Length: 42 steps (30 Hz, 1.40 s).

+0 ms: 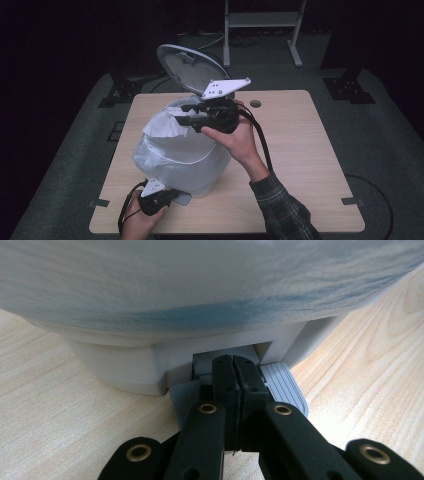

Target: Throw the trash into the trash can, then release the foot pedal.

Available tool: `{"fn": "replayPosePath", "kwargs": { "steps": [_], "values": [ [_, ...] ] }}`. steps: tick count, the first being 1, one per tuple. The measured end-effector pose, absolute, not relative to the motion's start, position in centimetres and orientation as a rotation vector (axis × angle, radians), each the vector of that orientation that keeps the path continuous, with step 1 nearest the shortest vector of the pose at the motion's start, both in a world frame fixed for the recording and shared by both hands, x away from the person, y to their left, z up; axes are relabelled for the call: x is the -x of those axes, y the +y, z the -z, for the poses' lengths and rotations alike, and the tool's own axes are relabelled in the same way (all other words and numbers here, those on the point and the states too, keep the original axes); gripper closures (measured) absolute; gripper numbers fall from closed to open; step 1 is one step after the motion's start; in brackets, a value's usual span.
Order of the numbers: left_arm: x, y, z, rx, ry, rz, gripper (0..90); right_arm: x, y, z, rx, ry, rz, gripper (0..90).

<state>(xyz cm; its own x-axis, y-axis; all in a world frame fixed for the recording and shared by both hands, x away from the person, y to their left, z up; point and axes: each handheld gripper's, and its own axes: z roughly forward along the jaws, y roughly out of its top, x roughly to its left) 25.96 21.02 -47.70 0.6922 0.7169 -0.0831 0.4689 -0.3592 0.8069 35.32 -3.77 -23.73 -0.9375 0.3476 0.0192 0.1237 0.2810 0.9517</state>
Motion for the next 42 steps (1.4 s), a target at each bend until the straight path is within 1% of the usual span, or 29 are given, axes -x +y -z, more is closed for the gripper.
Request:
{"fn": "replayPosePath", "kwargs": {
  "steps": [5,8,16,24,34,42],
  "values": [
    [-25.9,21.0,47.7,-2.024,0.911,-0.358,89.5,-35.0,-3.9,23.5,-0.436,2.333,-1.743,47.9],
    [-26.0,21.0,47.7,-2.026,0.908,-0.360,89.5,-34.9,-4.0,23.3,-0.434,2.324,-1.752,46.8],
    [-25.9,21.0,47.7,-2.022,0.913,-0.364,89.5,-34.2,-4.6,23.3,-0.423,2.321,-1.751,46.9],
    [-25.9,21.0,47.7,-2.019,0.918,-0.364,89.5,-33.8,-6.1,23.6,-0.436,2.327,-1.758,46.9],
    [-25.9,21.0,47.7,-2.019,0.919,-0.357,89.0,-32.8,-9.0,24.2,-0.473,2.307,-1.749,46.9],
    [-25.9,21.1,47.7,-2.001,0.936,-0.323,86.4,-32.1,-11.7,25.0,-0.518,2.288,-1.733,46.8]
  ]
}}
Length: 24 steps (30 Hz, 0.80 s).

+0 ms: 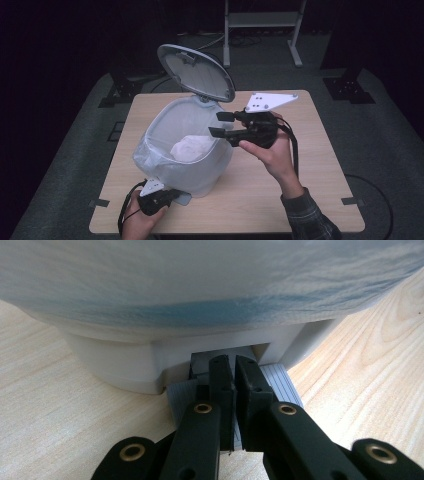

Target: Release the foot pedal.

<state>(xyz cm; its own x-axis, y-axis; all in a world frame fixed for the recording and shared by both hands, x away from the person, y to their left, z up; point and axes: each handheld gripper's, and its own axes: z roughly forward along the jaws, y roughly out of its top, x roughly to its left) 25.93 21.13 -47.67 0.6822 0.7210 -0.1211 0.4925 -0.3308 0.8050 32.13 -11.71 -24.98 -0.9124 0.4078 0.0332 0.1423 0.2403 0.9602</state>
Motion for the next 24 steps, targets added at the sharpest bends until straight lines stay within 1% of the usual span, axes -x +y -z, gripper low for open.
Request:
{"fn": "replayPosePath", "kwargs": {
  "steps": [4,8,9,12,15,18,19,21,24],
  "values": [
    [-25.9,21.1,47.6,-2.004,0.929,-0.315,83.8,-31.8,-13.2,25.5,-0.551,2.275,-1.724,46.6],
    [-25.8,21.0,47.5,-2.004,0.922,-0.306,77.7,-31.5,-14.8,26.1,-0.580,2.261,-1.710,46.5],
    [-25.7,21.0,47.4,-2.006,0.927,-0.305,75.0,-31.4,-15.2,26.3,-0.588,2.258,-1.707,46.4],
    [-25.3,21.3,47.0,-2.003,0.942,-0.308,62.8,-31.3,-16.5,27.0,-0.619,2.249,-1.688,46.0],
    [-24.8,21.7,46.6,-1.986,0.938,-0.323,49.0,-31.1,-17.9,27.8,-0.660,2.241,-1.670,45.4],
    [-24.5,22.1,46.1,-1.957,0.930,-0.350,40.9,-30.9,-19.2,28.7,-0.704,2.227,-1.660,44.4],
    [-24.5,22.3,46.0,-1.974,0.928,-0.363,36.8,-30.8,-19.7,29.0,-0.718,2.223,-1.656,44.0],
    [-24.4,22.7,46.0,-1.981,0.939,-0.374,33.2,-30.7,-20.4,29.5,-0.742,2.215,-1.648,43.1],
    [-24.3,23.4,46.1,-1.994,0.945,-0.399,30.2,-30.6,-21.5,30.3,-0.775,2.207,-1.619,41.9]
  ]
}}
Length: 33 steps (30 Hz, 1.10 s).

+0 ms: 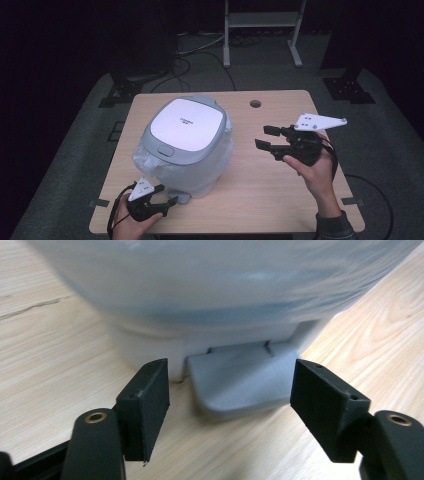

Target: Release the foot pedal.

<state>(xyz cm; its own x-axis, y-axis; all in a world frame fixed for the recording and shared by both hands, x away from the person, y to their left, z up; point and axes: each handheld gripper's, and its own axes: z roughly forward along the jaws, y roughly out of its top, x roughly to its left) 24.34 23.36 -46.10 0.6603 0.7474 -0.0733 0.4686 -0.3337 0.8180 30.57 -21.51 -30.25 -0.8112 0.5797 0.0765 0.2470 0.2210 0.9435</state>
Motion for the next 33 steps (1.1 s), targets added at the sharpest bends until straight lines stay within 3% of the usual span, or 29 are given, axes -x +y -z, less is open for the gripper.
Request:
{"fn": "replayPosePath", "kwargs": {
  "steps": [21,33],
  "values": [
    [-25.0,26.3,47.0,-2.048,1.003,-0.430,9.1,-30.1,-27.9,38.5,-1.054,2.163,-1.393,23.1],
    [-25.4,26.7,48.0,-2.104,1.011,-0.446,8.8,-29.6,-30.2,43.4,-1.203,2.187,-1.270,21.4]
  ]
}}
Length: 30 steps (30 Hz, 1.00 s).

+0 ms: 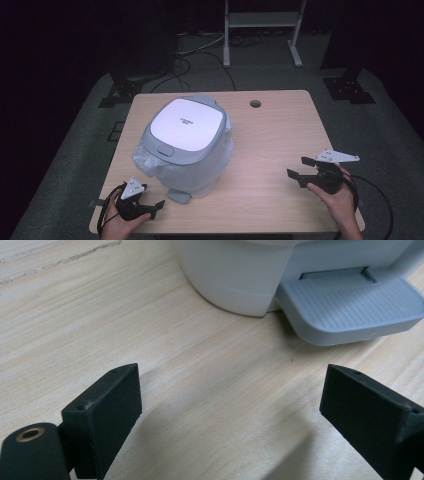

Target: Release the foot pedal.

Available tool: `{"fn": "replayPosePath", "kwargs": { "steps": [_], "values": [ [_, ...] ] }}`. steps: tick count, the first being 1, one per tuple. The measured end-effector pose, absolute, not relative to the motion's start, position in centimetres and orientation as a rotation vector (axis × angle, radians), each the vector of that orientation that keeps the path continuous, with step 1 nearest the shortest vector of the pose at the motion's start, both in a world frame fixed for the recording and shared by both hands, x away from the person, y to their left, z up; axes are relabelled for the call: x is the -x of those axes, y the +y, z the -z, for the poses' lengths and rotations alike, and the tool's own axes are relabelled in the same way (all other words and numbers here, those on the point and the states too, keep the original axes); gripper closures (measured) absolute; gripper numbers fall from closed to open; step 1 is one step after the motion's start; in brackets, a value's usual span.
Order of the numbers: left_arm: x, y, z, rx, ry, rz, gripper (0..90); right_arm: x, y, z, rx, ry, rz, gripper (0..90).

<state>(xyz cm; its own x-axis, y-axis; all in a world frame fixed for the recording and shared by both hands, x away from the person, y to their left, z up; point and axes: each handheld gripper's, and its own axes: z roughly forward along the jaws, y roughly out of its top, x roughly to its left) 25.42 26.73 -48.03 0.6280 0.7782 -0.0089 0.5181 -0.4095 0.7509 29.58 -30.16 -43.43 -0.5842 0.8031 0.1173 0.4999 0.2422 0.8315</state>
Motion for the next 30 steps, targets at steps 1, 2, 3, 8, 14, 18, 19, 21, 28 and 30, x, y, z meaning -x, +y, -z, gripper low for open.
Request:
{"fn": "replayPosePath", "kwargs": {
  "steps": [1,2,3,8,14,18,19,21,28,30],
  "values": [
    [-25.5,26.7,48.1,-2.109,1.011,-0.448,8.8,-29.5,-30.3,43.8,-1.215,2.189,-1.261,21.4],
    [-25.5,26.7,48.2,-2.113,1.014,-0.450,8.8,-29.5,-30.4,44.1,-1.221,2.193,-1.249,21.3],
    [-25.5,26.8,48.2,-2.116,1.014,-0.448,8.8,-29.4,-30.5,44.4,-1.229,2.196,-1.238,21.3],
    [-25.6,26.8,48.3,-2.128,1.015,-0.450,8.8,-29.2,-30.8,45.7,-1.254,2.210,-1.180,21.3],
    [-25.8,26.7,48.3,-2.154,1.006,-0.454,4.3,-29.1,-31.1,47.1,-1.277,2.236,-1.093,21.2],
    [-25.8,26.7,48.3,-2.156,1.006,-0.452,3.8,-29.1,-31.2,47.8,-1.282,2.246,-1.051,20.9],
    [-25.8,26.7,48.3,-2.158,1.007,-0.451,2.6,-29.0,-31.2,47.9,-1.285,2.247,-1.042,20.7],
    [-25.8,26.7,48.3,-2.158,1.006,-0.450,2.4,-29.0,-31.1,48.1,-1.281,2.253,-1.027,20.1],
    [-25.8,26.7,48.3,-2.161,1.004,-0.449,1.9,-28.9,-31.0,48.5,-1.269,2.256,-1.009,18.7],
    [-25.8,26.6,48.4,-2.160,1.003,-0.449,1.8,-28.9,-31.0,48.6,-1.262,2.252,-1.005,18.4]
  ]
}}
